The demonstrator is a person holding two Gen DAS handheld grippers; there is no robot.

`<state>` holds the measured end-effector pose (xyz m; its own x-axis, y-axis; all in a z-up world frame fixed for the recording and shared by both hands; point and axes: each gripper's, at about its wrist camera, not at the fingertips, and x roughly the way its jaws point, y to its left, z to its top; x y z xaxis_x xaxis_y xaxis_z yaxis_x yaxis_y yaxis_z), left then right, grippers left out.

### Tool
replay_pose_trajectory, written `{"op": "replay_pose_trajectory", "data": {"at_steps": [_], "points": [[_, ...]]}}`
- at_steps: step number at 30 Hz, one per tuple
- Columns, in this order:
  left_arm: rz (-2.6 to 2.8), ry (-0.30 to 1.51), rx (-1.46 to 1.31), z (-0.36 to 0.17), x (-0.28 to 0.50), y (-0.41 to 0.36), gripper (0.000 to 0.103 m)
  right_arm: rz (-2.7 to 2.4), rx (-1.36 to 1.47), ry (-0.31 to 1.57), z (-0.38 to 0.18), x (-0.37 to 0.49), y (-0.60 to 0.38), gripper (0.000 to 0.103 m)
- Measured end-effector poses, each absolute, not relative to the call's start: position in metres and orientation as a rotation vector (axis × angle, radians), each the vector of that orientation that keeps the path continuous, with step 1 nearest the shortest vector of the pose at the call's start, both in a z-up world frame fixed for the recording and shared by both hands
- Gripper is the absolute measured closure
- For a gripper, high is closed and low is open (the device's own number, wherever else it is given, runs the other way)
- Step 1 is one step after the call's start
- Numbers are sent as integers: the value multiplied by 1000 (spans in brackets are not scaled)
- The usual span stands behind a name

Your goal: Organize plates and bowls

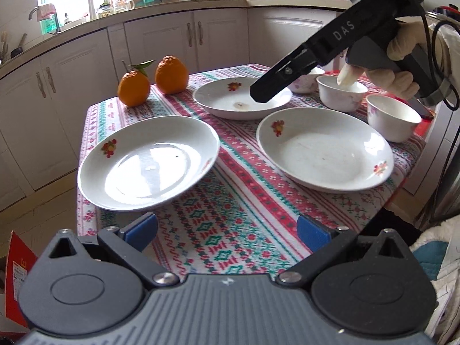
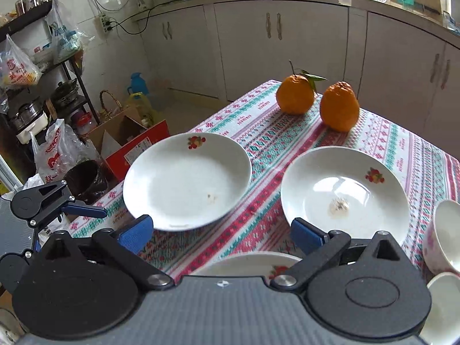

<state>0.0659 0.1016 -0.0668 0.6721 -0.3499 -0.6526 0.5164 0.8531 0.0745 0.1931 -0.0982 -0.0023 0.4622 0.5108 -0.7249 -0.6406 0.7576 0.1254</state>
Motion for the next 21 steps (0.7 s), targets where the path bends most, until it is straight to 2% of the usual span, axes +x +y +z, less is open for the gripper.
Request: {"op": "replay_pose_trajectory", "data": {"at_steps": [10, 21], "points": [[-641, 686, 305, -85, 66, 52, 1, 545, -105, 917, -31, 154, -171, 0], [-731, 729, 273, -98, 93, 33, 0, 519, -60, 952, -45, 161, -189, 0]]}}
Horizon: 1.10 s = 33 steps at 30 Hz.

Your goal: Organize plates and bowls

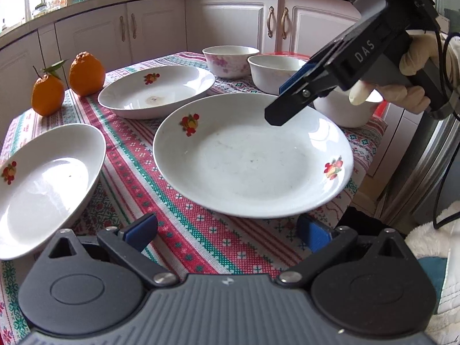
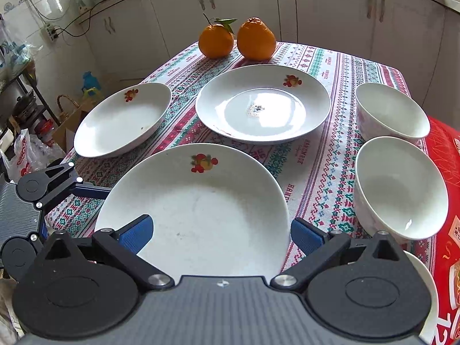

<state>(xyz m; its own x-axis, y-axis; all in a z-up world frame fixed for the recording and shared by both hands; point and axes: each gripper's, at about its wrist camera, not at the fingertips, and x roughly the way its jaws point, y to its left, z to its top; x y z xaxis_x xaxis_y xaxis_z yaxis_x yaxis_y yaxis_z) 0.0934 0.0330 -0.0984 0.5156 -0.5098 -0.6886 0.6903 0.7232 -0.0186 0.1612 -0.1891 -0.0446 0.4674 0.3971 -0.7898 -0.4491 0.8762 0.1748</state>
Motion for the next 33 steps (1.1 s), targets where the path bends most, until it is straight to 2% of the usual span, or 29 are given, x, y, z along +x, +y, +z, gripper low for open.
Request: {"op": "replay_pose_trajectory", "data": {"at_steps": [13, 33], "points": [[-729, 639, 243, -106, 86, 44, 0, 541, -62, 987, -53, 171, -188, 0], [-829, 654, 298, -99, 91, 28, 1, 602, -47, 1021, -58, 184, -191, 3]]}}
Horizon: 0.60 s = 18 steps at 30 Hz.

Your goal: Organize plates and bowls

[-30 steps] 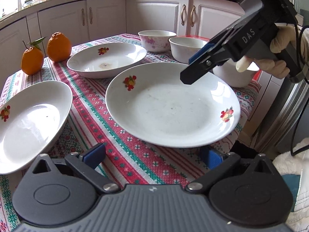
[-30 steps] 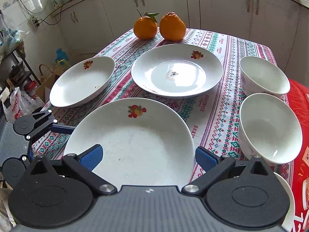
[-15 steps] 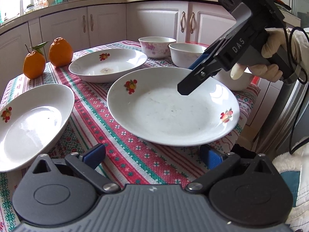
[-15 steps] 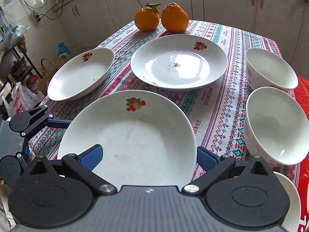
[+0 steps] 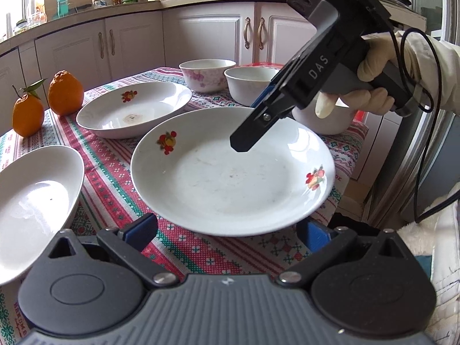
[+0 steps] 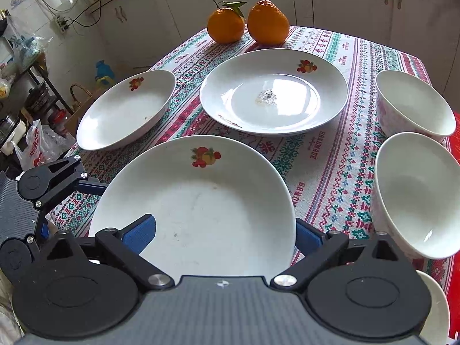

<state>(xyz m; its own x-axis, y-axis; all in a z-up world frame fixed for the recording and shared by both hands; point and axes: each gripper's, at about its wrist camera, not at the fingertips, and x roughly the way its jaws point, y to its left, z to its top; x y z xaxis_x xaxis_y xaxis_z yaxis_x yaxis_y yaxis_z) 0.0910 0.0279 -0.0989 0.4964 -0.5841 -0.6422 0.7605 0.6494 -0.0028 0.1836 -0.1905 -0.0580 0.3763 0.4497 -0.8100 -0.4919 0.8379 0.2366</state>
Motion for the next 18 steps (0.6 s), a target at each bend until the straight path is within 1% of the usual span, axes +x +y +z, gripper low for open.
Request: {"op": "replay_pose_trajectory", "data": {"at_steps": [7, 18], "points": [[-844, 654, 313, -98, 92, 24, 3, 621, -59, 1035, -59, 188, -194, 10], [-837, 665, 304, -97, 92, 26, 3, 658, -10, 1037, -56, 190, -200, 11]]}}
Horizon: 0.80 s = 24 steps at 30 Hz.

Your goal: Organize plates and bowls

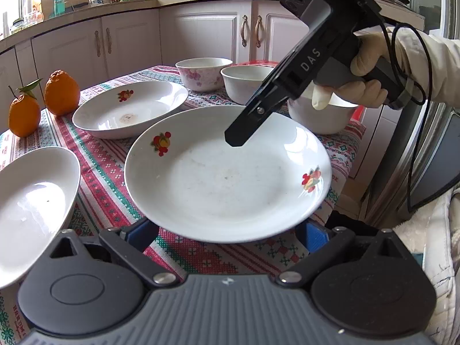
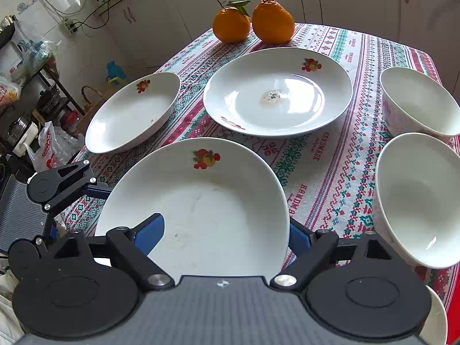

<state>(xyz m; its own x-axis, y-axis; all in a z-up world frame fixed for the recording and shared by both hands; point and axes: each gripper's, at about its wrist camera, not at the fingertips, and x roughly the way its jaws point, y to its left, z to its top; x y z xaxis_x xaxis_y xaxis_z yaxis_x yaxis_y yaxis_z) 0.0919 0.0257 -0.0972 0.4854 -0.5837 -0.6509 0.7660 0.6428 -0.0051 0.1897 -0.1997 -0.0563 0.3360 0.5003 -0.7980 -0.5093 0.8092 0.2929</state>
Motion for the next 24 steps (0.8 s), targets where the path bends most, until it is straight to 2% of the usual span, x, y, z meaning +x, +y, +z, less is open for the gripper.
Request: {"op": "replay_pose_trajectory", "data": {"at_steps": [12, 24], "points": [[-756, 642, 251, -72, 85, 57, 3, 731, -67, 994, -27, 198, -164, 11], [-529, 644, 211, -55, 93, 131, 3, 917, -167, 945, -14, 244, -60, 11]]}}
